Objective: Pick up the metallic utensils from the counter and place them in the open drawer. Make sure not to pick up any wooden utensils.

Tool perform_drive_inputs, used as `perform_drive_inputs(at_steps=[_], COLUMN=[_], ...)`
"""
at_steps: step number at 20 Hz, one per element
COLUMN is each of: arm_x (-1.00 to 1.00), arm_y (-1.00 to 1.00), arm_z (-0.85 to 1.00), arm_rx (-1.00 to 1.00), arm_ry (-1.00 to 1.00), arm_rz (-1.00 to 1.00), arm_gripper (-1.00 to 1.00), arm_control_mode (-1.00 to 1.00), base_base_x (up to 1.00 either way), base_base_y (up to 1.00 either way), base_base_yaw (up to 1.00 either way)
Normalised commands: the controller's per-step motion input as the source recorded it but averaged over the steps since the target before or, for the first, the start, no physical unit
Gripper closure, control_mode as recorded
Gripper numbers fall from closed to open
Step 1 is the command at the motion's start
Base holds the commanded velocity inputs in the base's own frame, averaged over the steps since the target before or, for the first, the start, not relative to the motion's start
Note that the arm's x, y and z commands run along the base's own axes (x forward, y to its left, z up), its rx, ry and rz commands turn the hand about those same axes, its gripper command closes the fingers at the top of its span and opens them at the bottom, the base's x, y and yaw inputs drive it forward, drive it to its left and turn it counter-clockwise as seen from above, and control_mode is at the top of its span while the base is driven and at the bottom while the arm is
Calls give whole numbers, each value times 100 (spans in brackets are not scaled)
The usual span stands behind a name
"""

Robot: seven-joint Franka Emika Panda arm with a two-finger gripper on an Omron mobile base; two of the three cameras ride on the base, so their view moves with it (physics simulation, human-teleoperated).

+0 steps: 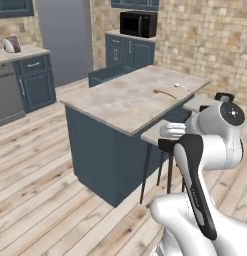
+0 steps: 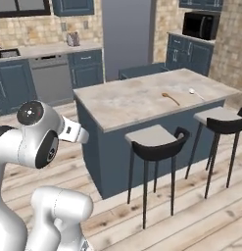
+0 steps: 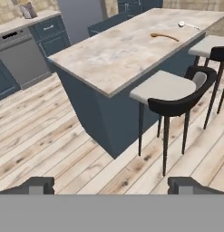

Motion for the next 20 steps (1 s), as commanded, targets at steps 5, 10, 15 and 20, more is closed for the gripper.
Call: perform_drive_inputs(at_steps=[5, 10, 15, 20], arm_x=[0, 0, 0, 0], arm_y=[0, 0, 0, 0], arm_z=[0, 0, 0, 0], arm_rx=[0, 0, 0, 0], arm_ry=[0, 0, 0, 0], arm_rz=[0, 0, 0, 0], arm_gripper=[-100, -100, -100, -100], arm_control_mode=[100, 100, 100, 100], base_base_x=[-10, 0, 10, 14], base_base_y=[-100, -100, -100, -100], base_base_yaw=[39, 41, 24, 29])
